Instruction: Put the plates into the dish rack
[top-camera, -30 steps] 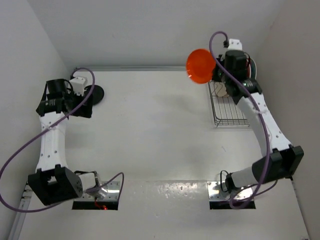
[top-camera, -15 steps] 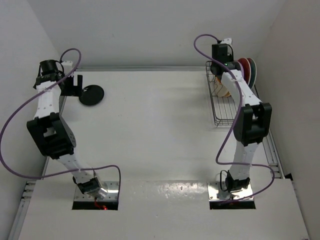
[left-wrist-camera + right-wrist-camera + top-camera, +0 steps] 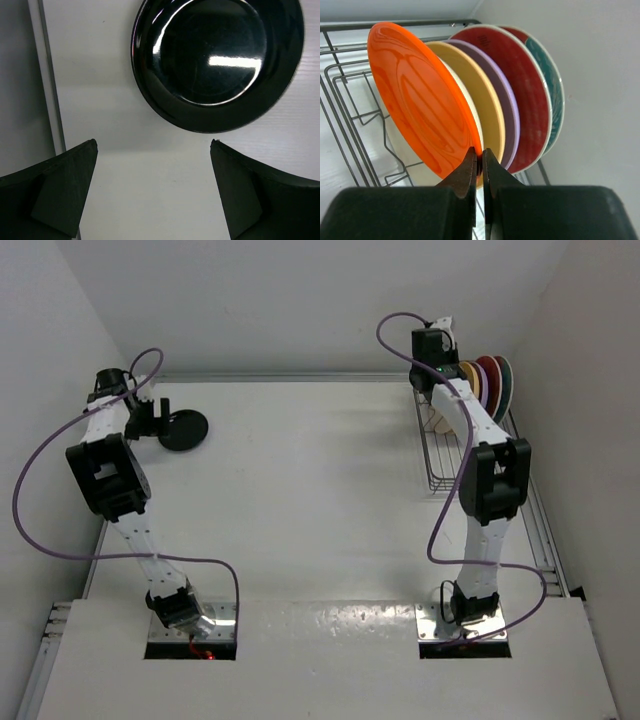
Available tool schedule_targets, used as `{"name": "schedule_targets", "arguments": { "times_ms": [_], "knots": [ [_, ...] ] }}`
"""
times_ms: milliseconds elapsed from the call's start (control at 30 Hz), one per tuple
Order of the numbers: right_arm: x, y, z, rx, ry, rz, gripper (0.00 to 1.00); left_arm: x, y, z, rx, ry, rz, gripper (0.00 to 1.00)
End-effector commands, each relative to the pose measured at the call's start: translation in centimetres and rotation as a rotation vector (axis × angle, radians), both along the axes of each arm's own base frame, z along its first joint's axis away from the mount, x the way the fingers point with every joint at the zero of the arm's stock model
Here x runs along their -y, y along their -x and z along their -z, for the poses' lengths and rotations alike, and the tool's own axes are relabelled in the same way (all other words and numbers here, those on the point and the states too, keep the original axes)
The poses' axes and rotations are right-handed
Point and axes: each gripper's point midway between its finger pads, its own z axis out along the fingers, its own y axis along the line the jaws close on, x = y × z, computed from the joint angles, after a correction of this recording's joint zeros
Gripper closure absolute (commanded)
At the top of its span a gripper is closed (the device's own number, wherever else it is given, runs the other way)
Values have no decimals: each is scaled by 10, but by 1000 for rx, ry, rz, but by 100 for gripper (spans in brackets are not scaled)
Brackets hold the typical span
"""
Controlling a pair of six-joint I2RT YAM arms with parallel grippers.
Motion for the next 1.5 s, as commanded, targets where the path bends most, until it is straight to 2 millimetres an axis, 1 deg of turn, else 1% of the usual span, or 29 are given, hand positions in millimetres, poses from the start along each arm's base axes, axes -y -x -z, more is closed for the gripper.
{"name": "schedule_targets", "arguments": {
  "times_ms": [0, 33, 67, 200, 233, 300, 400, 467, 500, 533, 600, 633, 667, 733, 800, 867, 900, 933, 1000, 1033, 1100, 1133, 1200, 1233, 1300, 1333, 1400, 1433, 1467],
  "knots": [
    [-3, 2, 16, 19, -54, 34, 100, -19, -11, -2, 36, 5, -57, 0],
    [-6, 1, 29, -1, -67, 33, 100, -18, -11, 3, 26, 9, -57, 0],
    [-5, 1, 33, -8, -72, 39, 100, -25, -11, 8, 20, 11, -68, 0],
    [-10, -4, 61, -56, -143, 29, 100, -29, -10, 26, -17, 6, -81, 0],
    [-13, -8, 64, -53, -162, 29, 100, -30, -12, 23, -9, -2, -73, 0],
    [-18, -8, 74, -77, -183, 20, 100, -30, -11, 38, -36, 9, -73, 0],
    [-23, -8, 81, -79, -222, 17, 100, -29, -13, 41, -34, 20, -67, 0],
    [-22, -6, 83, -82, -244, 20, 100, -22, -14, 51, -41, 54, -49, 0],
    [-25, -8, 85, -77, -267, 18, 96, -15, -17, 50, -26, 90, -25, 0],
    [-26, -5, 86, -93, -273, 16, 80, -16, -19, 46, -5, 108, -10, 0],
    [-29, -6, 82, -94, -290, -7, 53, -5, -22, 48, 21, 185, 38, 0],
    [-32, -5, 77, -87, -296, -20, 36, -2, -22, 51, 21, 205, 47, 0],
    [-35, -5, 74, -85, -302, -33, 31, 0, -23, 51, 26, 216, 54, 0],
    [-40, -6, 68, -83, -307, -65, 26, 0, -23, 63, 8, 230, 45, 0],
    [-49, -6, 57, -73, -308, -102, 25, -5, -27, 64, 18, 248, 27, 0],
    [-52, -7, 44, -52, -300, -126, 23, 1, -32, 57, 45, 277, 51, 3],
    [-59, -7, 43, -48, -299, -138, 21, -2, -32, 62, 49, 297, 41, 6],
    [-59, -8, 39, -41, -298, -141, 19, 3, -32, 68, 43, 330, 43, 11],
    [-63, -8, 30, -15, -304, -149, 18, 6, -36, 71, 50, 361, 49, 24],
    [-63, -9, 31, -13, -308, -148, 18, 12, -36, 77, 46, 398, 53, 35],
    [-64, -7, 29, -1, -322, -142, 15, 13, -38, 92, 29, 422, 45, 45],
    [-64, -6, 26, 13, -332, -138, 14, 14, -40, 95, 28, 436, 41, 53],
    [-64, -3, 25, 13, -345, -140, 12, 17, -38, 105, 15, 454, 42, 62],
    [-66, -3, 24, 13, -351, -153, 12, 17, -38, 105, 15, 455, 42, 70],
    [-69, 1, 19, 19, -357, -170, 11, 19, -38, 104, 19, 464, 49, 76],
    [-69, 3, 19, 17, -356, -174, 11, 25, -40, 102, 21, 474, 63, 85],
    [-69, 3, 14, 39, -358, -181, 11, 27, -40, 102, 24, 482, 68, 95],
    [-70, 4, 16, 38, -357, -185, 9, 35, -43, 99, 31, 504, 91, 100],
    [-69, 4, 13, 49, -361, -187, 9, 38, -43, 97, 38, 519, 100, 100]
  ]
}}
